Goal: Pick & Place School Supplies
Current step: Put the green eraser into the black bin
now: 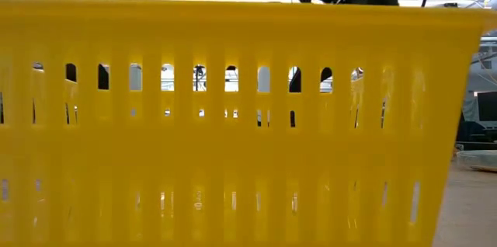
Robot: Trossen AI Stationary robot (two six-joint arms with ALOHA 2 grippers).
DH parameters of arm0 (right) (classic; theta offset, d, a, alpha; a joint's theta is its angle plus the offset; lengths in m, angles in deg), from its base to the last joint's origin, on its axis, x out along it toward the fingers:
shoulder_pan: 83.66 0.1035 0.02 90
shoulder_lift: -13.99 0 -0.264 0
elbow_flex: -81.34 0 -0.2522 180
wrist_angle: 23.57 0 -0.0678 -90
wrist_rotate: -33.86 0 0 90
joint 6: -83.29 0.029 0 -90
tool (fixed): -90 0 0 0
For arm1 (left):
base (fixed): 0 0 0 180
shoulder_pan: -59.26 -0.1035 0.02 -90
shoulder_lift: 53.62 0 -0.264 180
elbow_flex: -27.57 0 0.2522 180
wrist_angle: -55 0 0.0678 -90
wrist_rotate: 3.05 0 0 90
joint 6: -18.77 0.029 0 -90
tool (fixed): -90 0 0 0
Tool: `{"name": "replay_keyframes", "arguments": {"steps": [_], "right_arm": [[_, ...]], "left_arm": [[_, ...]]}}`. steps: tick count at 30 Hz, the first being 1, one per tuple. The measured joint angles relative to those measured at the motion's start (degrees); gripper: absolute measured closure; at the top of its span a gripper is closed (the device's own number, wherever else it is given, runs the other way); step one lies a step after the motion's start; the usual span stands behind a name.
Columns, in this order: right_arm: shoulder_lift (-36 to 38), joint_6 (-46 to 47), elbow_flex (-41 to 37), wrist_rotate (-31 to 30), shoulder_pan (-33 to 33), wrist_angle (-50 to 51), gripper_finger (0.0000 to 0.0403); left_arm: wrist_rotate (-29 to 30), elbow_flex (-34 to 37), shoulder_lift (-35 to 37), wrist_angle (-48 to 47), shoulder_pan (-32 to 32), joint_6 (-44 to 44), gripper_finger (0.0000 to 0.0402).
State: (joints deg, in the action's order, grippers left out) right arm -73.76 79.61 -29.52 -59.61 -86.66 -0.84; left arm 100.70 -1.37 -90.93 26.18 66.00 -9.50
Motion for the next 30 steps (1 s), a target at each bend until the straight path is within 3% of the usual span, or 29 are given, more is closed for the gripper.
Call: {"name": "replay_keyframes", "arguments": {"steps": [6,15,30], "right_arm": [[0.0,2.7,0.0,-2.9,5.6,0.0,0.0252],[0.2,7.0,0.0,-8.4,15.6,-2.0,0.0254],[0.2,10.3,0.0,-16.4,24.7,-1.9,0.0253]], "left_arm": [[1.4,-12.0,-12.6,-16.0,2.5,-2.1,0.0106],[-0.2,-19.8,-29.3,-22.6,5.1,-4.1,0.0106],[0.8,-21.7,-36.2,-24.2,0.2,-10.0,0.0105]]}}
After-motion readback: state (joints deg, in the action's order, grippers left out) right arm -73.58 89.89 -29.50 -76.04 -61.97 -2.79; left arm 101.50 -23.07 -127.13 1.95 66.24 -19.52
